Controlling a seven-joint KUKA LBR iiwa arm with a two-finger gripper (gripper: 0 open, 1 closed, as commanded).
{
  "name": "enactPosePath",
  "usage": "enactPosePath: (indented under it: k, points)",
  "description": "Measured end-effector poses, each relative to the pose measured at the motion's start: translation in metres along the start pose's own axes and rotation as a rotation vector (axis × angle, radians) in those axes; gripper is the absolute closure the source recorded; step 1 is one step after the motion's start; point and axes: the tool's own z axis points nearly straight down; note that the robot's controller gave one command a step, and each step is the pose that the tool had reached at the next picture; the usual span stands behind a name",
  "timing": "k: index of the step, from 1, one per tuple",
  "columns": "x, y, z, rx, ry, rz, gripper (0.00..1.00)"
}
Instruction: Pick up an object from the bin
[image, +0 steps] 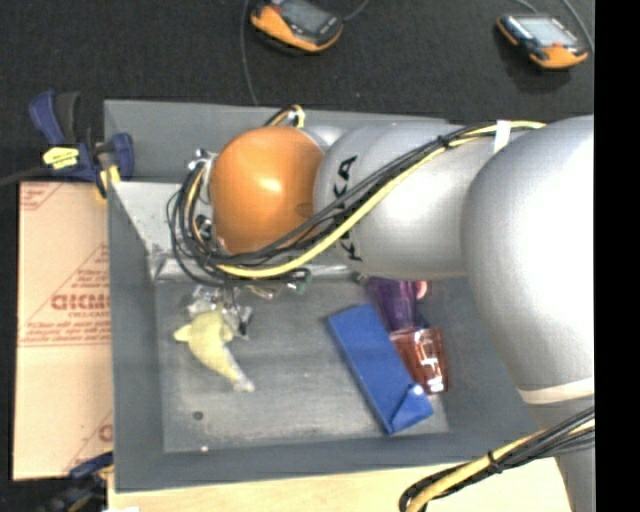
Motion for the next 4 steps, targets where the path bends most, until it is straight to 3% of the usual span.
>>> enactPosePath:
  k: [1,2,3,4]
  points:
    - [0.006,0.001,-0.023,0.002,-0.004,0.064,1.00]
    - [0.056,-0.013,0.043,0.006,-0.010,0.026,1.00]
    - [0.061,-0.011,0.025,-0.004,0.000,0.032,1.00]
    - [0.119,-0.002,-0.042,0.000,-0.001,0.070,1.00]
